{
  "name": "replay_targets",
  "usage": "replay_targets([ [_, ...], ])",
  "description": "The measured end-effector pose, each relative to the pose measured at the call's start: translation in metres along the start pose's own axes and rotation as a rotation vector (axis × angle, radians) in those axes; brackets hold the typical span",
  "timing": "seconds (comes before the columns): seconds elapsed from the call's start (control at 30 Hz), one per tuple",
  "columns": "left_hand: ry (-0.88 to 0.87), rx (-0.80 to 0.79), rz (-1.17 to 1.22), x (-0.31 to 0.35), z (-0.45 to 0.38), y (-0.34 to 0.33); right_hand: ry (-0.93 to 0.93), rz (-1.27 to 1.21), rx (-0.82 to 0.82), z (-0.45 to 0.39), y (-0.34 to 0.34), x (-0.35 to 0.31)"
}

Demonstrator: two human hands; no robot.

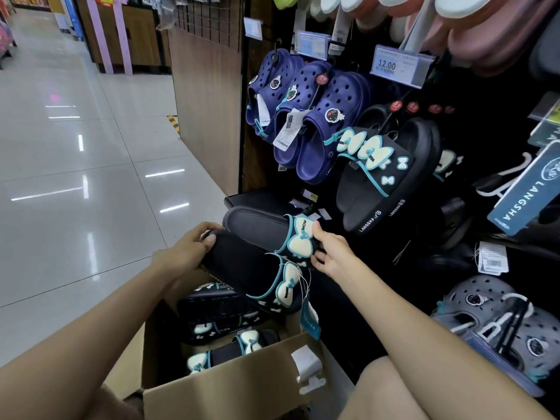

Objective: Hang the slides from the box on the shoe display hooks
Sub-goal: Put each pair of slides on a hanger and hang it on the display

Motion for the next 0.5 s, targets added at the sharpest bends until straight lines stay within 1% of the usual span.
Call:
replay_targets([
  [0.17, 0.056, -0.021, 0.040, -0.013, 0.002, -0.033, -0.066, 0.082, 0.047, -0.009, 0.028, 0.011],
  [0.3, 0.040, -0.044, 0.002, -0.030, 0.003, -0.062, -0.112, 0.156, 0.088, -0.019, 0.050, 0.018],
  [0.5, 0.091, 0.023, -0.047, -0.064, 0.012, -0.093, -0.144, 0.222, 0.105, -0.034, 0.078, 0.022],
])
Point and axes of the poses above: each hand's wrist, its own z-axis away from the middle knuckle, its own y-axis out of the back of the hand, x = y × z, the point moved 7 cm from there along -z, towards the middle knuckle, and after that the axes turned 11 degrees about x, right-handed, at the moved point
